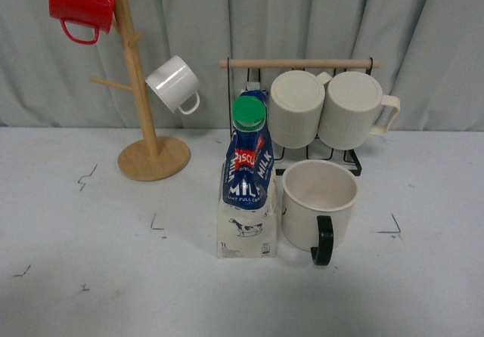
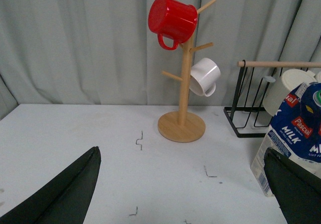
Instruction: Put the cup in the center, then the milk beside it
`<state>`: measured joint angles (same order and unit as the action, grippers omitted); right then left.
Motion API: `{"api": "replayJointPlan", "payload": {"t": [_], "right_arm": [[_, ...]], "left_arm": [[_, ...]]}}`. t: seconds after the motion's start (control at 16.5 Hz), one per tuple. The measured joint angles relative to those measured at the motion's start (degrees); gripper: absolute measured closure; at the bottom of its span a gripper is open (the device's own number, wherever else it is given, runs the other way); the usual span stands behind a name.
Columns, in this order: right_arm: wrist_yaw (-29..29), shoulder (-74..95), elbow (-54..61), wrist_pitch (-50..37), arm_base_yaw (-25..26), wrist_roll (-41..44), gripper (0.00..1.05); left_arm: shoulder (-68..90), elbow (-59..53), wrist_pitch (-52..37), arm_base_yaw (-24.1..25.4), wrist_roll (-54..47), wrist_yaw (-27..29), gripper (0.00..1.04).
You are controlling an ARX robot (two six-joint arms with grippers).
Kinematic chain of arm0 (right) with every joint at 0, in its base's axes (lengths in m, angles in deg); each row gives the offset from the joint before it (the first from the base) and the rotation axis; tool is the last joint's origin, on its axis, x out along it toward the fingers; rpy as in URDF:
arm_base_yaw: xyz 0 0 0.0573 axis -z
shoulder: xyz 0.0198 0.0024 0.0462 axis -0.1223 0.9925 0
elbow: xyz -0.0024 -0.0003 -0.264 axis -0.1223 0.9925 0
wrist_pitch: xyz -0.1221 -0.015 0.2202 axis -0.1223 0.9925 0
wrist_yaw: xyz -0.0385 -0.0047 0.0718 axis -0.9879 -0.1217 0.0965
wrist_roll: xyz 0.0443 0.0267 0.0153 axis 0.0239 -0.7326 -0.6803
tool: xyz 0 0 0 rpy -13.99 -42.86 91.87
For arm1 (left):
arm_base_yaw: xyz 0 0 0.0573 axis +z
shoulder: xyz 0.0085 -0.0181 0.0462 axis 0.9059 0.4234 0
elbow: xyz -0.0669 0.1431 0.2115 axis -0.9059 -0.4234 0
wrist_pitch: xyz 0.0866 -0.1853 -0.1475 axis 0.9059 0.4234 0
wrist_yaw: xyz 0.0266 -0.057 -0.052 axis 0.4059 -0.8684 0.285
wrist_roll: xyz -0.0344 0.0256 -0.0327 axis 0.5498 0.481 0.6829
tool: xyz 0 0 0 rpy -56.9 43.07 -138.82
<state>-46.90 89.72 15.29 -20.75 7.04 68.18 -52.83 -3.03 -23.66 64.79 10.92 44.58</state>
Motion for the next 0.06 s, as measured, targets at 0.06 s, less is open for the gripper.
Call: {"api": "replayJointPlan", "payload": {"t": [0.06], "right_arm": [[0.00, 0.00, 0.00, 0.00, 0.00, 0.00, 0.07]], "left_arm": [[0.02, 0.00, 0.00, 0.00, 0.00, 0.00, 0.07]]}}
